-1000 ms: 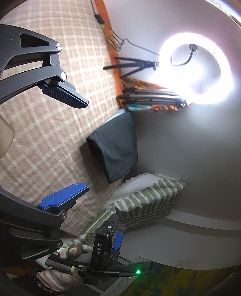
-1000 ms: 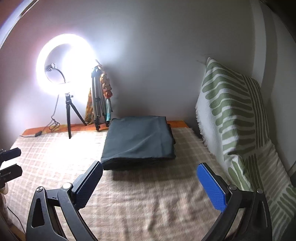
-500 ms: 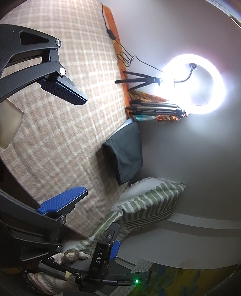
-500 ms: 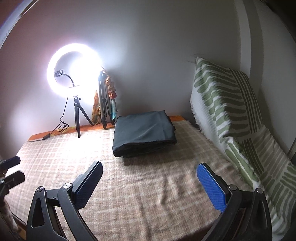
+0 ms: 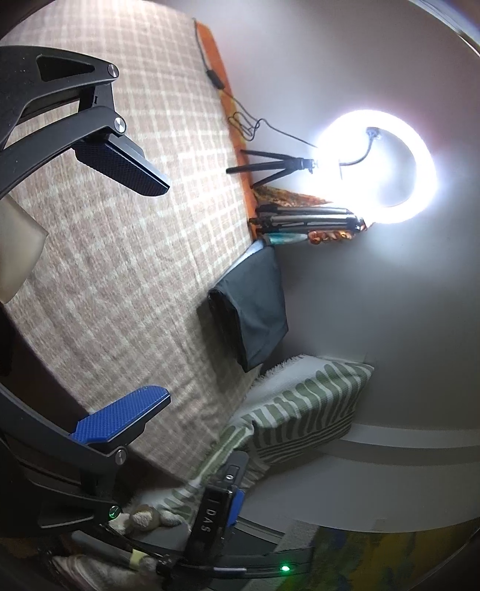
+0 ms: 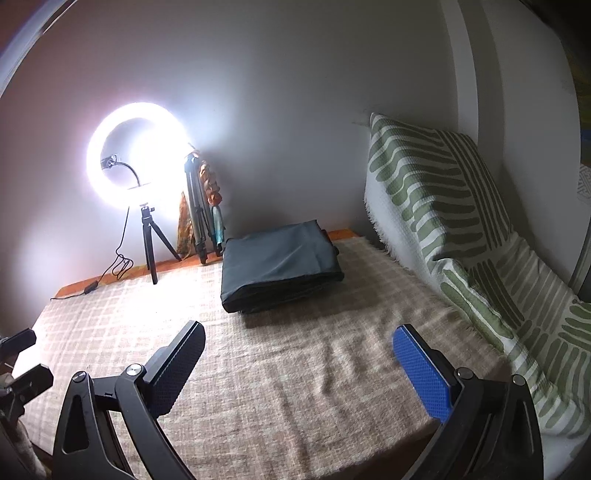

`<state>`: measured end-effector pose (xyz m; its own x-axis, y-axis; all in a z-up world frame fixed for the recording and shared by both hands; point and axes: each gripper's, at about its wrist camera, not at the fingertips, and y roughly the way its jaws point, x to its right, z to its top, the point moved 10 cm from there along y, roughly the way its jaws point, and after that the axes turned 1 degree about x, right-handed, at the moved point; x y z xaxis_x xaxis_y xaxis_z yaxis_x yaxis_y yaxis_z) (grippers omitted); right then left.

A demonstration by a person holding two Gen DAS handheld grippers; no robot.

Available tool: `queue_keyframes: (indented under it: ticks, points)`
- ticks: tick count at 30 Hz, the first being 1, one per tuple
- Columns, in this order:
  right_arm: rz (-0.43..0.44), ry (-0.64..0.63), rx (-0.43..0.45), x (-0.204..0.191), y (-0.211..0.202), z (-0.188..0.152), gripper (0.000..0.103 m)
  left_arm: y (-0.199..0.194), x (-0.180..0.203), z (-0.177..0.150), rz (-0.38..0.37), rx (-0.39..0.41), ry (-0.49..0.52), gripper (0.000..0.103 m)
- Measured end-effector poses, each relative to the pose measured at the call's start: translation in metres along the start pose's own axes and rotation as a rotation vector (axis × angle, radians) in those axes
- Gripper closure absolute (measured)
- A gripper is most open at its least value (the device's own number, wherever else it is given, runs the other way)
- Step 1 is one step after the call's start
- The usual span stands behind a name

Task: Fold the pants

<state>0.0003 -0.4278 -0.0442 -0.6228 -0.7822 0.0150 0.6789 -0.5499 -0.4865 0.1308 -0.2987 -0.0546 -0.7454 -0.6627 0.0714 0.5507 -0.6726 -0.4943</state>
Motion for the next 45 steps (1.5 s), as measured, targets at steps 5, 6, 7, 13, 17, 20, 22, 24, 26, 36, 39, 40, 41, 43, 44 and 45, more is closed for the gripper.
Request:
queue_keyframes:
  ticks: [5, 6, 7, 13, 17, 20, 22, 24, 26, 36, 39, 40, 41, 43, 44, 45]
  points:
    - [0.000, -0.008, 0.007, -0.002, -0.004, 0.002, 0.000, -0.002, 0.002, -0.002, -0.017, 0.000, -0.017, 0.001]
    - [0.000, -0.010, 0.007, -0.003, -0.005, 0.002, 0.000, -0.002, 0.001, -0.003, -0.018, 0.001, -0.022, 0.001]
    - [0.002, -0.010, 0.008, -0.004, -0.005, 0.002, 0.000, -0.002, 0.001, -0.003, -0.018, 0.002, -0.025, 0.001]
    - [0.002, -0.011, 0.014, -0.006, -0.009, 0.005, 0.000, -0.004, 0.002, -0.004, -0.021, -0.002, -0.031, 0.001]
    - [0.001, -0.012, 0.012, -0.006, -0.010, 0.004, 0.000, -0.007, 0.000, -0.003, -0.015, 0.004, -0.036, 0.001]
    - [0.008, -0.019, 0.007, -0.009, -0.011, 0.004, 0.000, -0.009, 0.000, -0.003, -0.016, 0.007, -0.041, 0.001]
    - [0.008, -0.024, 0.009, -0.010, -0.012, 0.004, 0.000, -0.009, 0.000, -0.003, -0.018, 0.007, -0.039, 0.001]
    - [0.009, -0.029, 0.010, -0.012, -0.013, 0.005, 0.000, -0.010, 0.000, -0.004, -0.018, 0.006, -0.038, 0.001]
    - [0.012, -0.031, 0.010, -0.014, -0.013, 0.005, 0.000, -0.010, -0.001, -0.004, -0.019, 0.007, -0.038, 0.001]
    - [0.018, -0.031, 0.011, -0.018, -0.014, 0.004, 0.000, -0.012, -0.001, -0.004, -0.021, 0.011, -0.046, 0.001]
    - [0.023, -0.028, 0.008, -0.019, -0.013, 0.004, 0.000, -0.012, -0.001, -0.003, -0.019, 0.010, -0.042, 0.001]
    - [0.025, -0.027, 0.007, -0.019, -0.012, 0.004, 0.000, -0.012, -0.001, -0.003, -0.018, 0.011, -0.042, 0.001]
    - [0.025, -0.026, 0.007, -0.020, -0.013, 0.003, 0.000, -0.012, -0.001, -0.003, -0.020, 0.010, -0.042, 0.001]
    - [0.027, -0.026, 0.007, -0.020, -0.012, 0.003, 0.000, -0.012, -0.001, -0.003, -0.019, 0.010, -0.042, 0.001]
    - [0.027, -0.026, 0.007, -0.020, -0.012, 0.003, 0.000, -0.012, -0.001, -0.003, -0.019, 0.010, -0.043, 0.001]
    - [0.028, -0.026, 0.006, -0.020, -0.012, 0.003, 0.000, -0.012, -0.001, -0.003, -0.020, 0.010, -0.045, 0.001]
